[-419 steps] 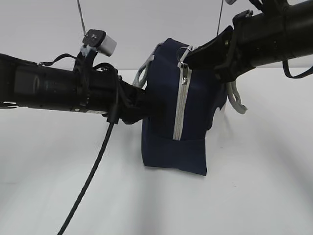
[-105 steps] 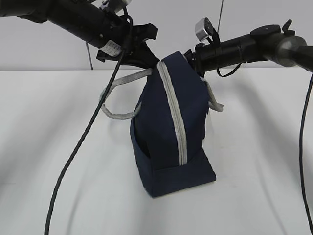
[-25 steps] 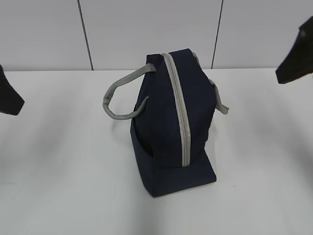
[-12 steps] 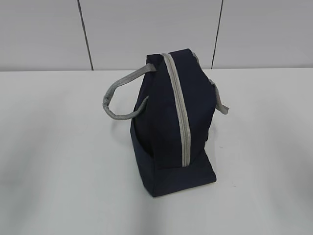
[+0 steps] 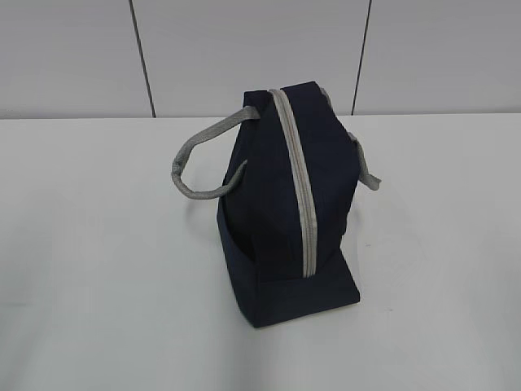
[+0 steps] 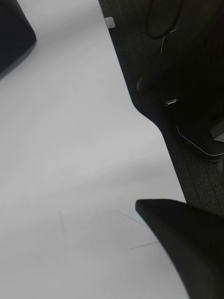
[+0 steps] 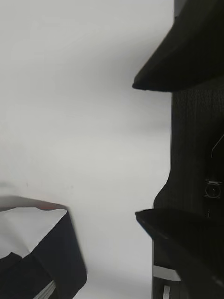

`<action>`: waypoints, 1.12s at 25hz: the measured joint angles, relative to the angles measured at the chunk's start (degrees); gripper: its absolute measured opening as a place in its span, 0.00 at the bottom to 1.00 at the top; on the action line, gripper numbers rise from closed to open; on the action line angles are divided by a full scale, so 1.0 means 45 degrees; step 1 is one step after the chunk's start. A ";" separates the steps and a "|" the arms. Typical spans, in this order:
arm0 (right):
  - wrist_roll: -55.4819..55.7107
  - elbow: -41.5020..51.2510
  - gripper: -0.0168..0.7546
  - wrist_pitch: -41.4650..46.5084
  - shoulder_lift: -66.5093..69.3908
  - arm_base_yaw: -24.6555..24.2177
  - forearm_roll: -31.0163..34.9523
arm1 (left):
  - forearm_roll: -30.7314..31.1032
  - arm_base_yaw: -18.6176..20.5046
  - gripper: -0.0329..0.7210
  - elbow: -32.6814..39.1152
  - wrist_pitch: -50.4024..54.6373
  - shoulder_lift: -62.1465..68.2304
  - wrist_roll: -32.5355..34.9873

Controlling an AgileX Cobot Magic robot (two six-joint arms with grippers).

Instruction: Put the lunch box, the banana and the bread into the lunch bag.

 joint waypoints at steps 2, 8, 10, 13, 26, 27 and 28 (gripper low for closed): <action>0.0042 0.0264 0.77 0.0305 -0.0689 0.0000 -0.0158 | 0.0010 0.0000 0.66 0.0341 0.0031 -0.0548 -0.0016; 0.0118 0.0521 0.77 0.0060 -0.1384 0.0000 -0.0942 | 0.0258 0.0000 0.66 0.0791 -0.0017 -0.1351 -0.0016; 0.0118 0.0630 0.77 -0.0286 -0.1384 0.0000 -0.1418 | 0.0362 0.0000 0.66 0.0791 -0.0037 -0.1351 -0.0016; 0.0118 0.0826 0.77 -0.0742 -0.1384 0.0000 -0.1967 | 0.0419 0.0000 0.66 0.0791 -0.0037 -0.1351 -0.0016; 0.0149 0.0964 0.77 -0.1086 -0.1384 0.0000 -0.2044 | 0.0435 0.0000 0.66 0.0791 -0.0048 -0.1351 -0.0019; 0.0149 0.0964 0.77 -0.1086 -0.1384 0.0000 -0.2044 | 0.0435 0.0000 0.66 0.0791 -0.0048 -0.1351 -0.0019; 0.0149 0.0964 0.77 -0.1086 -0.1384 0.0000 -0.2044 | 0.0435 0.0000 0.66 0.0791 -0.0048 -0.1351 -0.0019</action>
